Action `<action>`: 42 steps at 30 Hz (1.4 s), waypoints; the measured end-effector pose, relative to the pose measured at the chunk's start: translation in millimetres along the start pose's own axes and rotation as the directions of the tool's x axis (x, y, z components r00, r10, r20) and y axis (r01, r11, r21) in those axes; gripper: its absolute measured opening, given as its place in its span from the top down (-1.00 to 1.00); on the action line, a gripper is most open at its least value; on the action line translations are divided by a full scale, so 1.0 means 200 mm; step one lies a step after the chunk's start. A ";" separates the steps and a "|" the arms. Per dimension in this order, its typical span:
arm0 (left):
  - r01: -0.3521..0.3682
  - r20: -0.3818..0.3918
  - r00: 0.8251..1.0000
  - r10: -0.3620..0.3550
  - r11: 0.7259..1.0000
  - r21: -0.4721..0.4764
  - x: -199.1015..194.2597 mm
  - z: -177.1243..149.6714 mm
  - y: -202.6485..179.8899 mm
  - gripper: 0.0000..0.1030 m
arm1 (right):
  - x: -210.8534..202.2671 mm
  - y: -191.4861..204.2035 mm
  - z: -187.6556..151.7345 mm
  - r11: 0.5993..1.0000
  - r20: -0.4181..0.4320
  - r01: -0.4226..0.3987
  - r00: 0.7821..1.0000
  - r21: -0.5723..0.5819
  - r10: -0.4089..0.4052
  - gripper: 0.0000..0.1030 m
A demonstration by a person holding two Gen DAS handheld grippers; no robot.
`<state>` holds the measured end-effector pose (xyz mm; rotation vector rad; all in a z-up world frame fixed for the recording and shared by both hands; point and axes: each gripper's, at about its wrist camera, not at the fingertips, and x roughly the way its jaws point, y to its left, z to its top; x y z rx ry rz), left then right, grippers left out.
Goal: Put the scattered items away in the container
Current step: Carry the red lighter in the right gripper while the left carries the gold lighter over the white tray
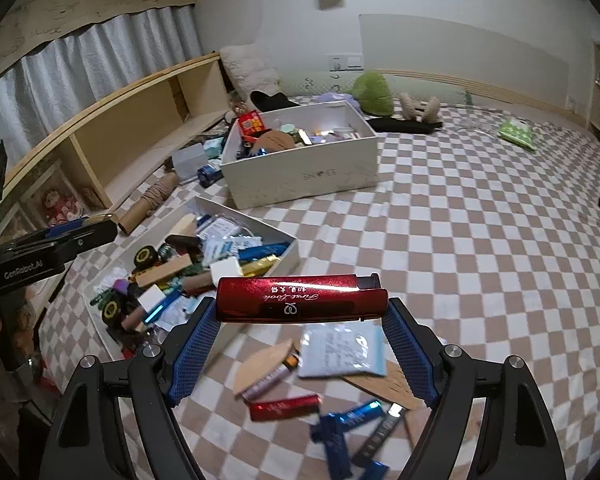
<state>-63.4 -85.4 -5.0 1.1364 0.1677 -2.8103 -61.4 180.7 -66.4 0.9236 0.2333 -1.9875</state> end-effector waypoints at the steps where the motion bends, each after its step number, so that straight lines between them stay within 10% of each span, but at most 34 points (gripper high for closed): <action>1: -0.004 -0.002 1.000 0.004 1.000 0.005 0.00 0.01 0.01 -0.49 | 0.01 0.02 0.01 1.000 -0.002 -0.008 1.000 -0.003 0.008 -0.61; 42: -0.157 -0.341 0.938 0.055 0.948 -0.278 0.55 -0.13 0.63 -0.49 | 0.53 0.48 -0.05 0.972 -0.175 -0.206 0.967 -0.114 0.185 -0.61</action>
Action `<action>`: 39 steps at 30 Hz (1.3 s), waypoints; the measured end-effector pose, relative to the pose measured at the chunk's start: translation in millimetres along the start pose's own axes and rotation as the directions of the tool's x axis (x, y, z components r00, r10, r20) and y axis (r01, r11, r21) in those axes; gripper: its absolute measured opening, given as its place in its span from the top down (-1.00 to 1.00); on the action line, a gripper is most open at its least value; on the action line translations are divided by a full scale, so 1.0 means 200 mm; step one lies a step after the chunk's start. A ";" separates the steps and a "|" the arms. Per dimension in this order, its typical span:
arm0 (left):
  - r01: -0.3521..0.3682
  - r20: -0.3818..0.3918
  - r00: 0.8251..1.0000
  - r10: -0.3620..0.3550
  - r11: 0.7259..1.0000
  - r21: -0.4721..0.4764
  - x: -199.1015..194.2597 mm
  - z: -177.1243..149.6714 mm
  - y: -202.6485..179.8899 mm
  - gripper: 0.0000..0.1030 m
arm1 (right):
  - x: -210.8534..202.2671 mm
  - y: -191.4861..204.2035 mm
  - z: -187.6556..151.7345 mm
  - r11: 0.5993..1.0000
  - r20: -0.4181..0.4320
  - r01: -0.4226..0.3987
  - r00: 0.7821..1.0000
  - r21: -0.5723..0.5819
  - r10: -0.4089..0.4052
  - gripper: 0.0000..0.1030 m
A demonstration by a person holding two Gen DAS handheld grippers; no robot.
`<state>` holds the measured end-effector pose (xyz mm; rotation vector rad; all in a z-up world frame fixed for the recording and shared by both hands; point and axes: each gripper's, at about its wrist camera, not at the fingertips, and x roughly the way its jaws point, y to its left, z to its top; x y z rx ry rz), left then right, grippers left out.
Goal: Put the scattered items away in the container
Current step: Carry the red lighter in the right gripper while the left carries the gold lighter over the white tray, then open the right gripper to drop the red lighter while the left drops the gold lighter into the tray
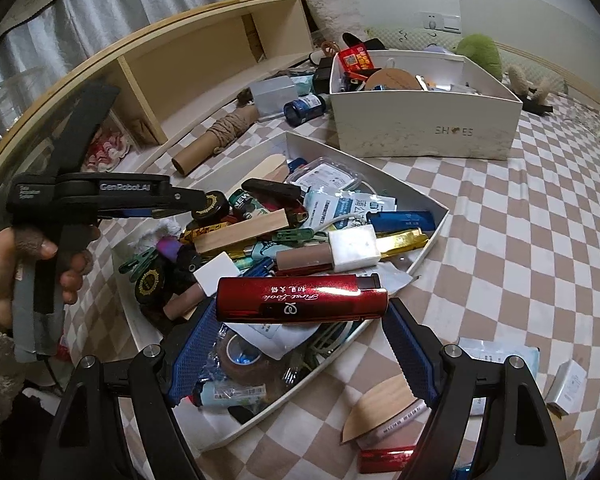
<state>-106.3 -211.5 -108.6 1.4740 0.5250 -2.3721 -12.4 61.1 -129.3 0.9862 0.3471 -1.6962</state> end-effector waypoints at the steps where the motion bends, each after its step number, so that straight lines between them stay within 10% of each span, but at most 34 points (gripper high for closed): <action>1: -0.003 -0.003 1.000 0.003 1.000 -0.001 0.01 0.00 0.00 -0.49 | 0.00 0.00 0.00 1.000 -0.001 0.000 1.000 -0.004 0.000 -0.61; 39: 0.036 0.055 0.998 -0.036 0.999 0.001 -0.15 -0.01 0.12 -0.65 | 0.29 0.47 -0.06 0.963 -0.165 -0.132 0.982 -0.233 0.095 -0.61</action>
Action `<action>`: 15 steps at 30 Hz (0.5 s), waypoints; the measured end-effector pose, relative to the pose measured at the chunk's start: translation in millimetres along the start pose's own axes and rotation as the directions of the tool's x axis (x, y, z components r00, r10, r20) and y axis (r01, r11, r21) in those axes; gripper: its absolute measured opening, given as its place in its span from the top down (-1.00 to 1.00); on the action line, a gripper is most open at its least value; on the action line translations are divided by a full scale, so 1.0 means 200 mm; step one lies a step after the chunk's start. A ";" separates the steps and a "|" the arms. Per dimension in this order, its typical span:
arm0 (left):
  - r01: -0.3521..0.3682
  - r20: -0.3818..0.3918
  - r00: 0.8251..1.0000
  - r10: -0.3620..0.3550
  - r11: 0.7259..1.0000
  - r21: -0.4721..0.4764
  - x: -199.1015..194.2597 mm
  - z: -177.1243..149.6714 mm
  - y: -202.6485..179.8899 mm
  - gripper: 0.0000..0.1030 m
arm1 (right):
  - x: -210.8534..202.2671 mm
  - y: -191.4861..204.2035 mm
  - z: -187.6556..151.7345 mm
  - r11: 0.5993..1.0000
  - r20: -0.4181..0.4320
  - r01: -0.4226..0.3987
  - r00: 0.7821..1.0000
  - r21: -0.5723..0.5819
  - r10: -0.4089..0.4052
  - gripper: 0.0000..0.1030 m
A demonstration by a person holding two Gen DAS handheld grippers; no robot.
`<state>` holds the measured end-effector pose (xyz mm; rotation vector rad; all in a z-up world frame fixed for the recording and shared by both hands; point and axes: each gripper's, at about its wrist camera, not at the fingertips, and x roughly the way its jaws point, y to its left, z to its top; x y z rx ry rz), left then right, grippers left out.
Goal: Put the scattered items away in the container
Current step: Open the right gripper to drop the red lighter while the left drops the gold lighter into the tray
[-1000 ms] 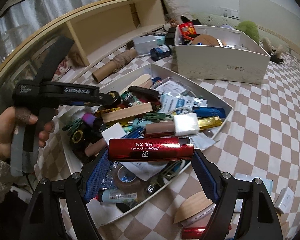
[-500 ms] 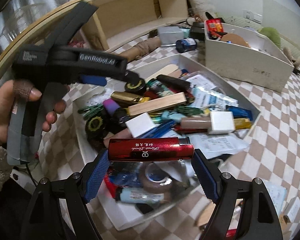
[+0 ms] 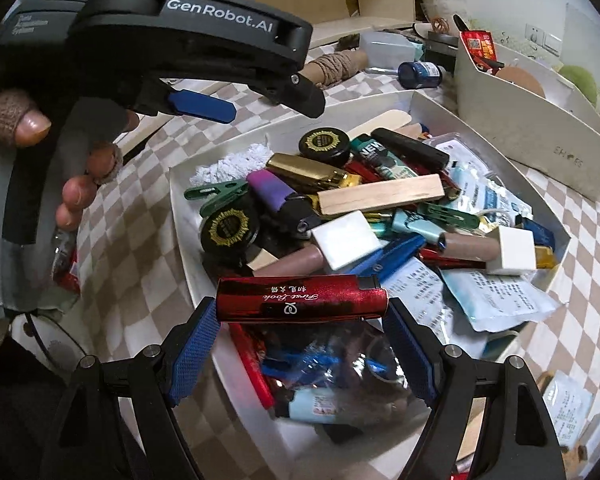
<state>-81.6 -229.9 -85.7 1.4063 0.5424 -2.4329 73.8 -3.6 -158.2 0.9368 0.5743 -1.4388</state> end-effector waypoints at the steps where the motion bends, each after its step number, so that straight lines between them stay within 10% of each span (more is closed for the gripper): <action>1: 0.002 0.001 1.000 -0.002 1.000 0.001 0.00 0.00 0.00 -0.65 | 0.00 0.01 0.00 1.000 0.000 -0.003 1.000 -0.001 0.003 -0.61; 10: 0.007 0.005 1.000 -0.007 1.000 0.018 -0.01 -0.01 -0.01 -0.65 | 0.01 0.02 0.00 0.999 0.020 -0.019 1.000 0.043 0.018 -0.63; 15: 0.008 0.010 1.000 -0.008 1.000 0.028 -0.02 -0.02 -0.02 -0.65 | -0.03 -0.02 -0.01 0.996 0.048 -0.015 0.999 0.087 0.010 -0.96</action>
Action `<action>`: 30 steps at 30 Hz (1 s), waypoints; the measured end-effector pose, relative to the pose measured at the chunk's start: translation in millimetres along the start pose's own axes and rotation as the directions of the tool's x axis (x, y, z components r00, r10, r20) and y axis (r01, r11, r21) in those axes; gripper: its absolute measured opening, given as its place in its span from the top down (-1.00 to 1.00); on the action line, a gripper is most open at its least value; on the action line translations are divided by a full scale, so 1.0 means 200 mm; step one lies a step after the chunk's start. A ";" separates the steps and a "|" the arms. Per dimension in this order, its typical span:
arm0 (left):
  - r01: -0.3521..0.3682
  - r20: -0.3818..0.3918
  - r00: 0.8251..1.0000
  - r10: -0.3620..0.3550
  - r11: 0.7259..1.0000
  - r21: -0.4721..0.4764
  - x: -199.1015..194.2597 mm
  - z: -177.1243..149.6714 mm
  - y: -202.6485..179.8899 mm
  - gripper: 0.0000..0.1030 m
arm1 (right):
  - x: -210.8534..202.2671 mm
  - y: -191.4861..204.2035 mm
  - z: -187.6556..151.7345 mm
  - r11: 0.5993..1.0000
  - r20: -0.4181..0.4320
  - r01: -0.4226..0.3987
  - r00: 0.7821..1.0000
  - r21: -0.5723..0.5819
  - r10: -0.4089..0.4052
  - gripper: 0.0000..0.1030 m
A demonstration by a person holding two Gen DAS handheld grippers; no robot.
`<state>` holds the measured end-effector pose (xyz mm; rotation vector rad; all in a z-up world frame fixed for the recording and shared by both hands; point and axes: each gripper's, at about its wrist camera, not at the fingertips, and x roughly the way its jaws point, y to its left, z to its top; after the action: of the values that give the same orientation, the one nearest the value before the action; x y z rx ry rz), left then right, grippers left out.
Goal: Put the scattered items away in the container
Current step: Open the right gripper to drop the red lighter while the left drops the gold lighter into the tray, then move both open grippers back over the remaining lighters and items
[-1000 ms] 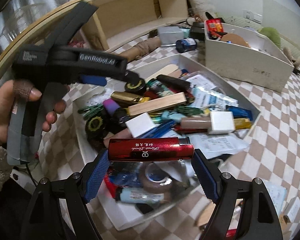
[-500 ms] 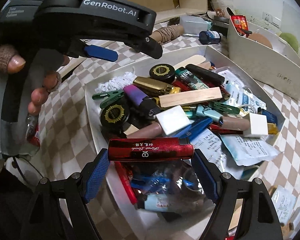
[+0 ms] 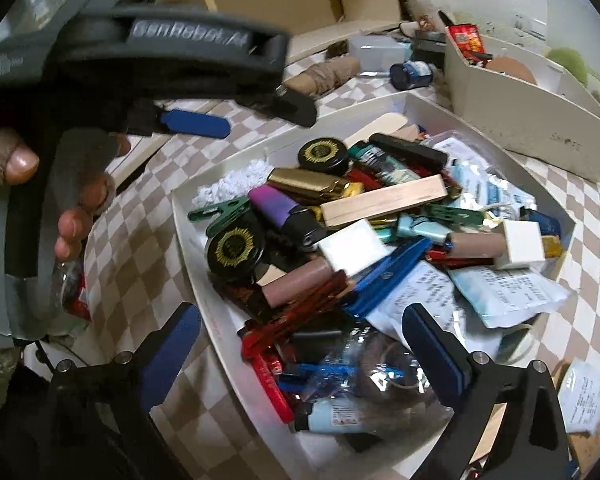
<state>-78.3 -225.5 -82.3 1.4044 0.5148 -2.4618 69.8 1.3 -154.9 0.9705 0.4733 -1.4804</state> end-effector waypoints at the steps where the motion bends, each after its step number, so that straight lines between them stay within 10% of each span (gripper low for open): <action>1: 0.000 0.000 1.000 0.000 1.000 0.001 0.00 0.00 0.00 -0.65 | -0.01 -0.01 0.00 1.000 0.004 0.003 1.000 0.004 -0.003 -0.96; 30: -0.012 0.082 0.997 0.008 0.998 0.057 -0.12 -0.11 -0.16 -0.99 | -0.23 -0.23 -0.03 0.983 0.107 0.103 0.987 0.149 -0.120 -1.00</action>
<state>-61.5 -186.4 -66.9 1.3169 0.4210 -2.5331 22.9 42.2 -132.5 0.9763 0.3456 -1.6808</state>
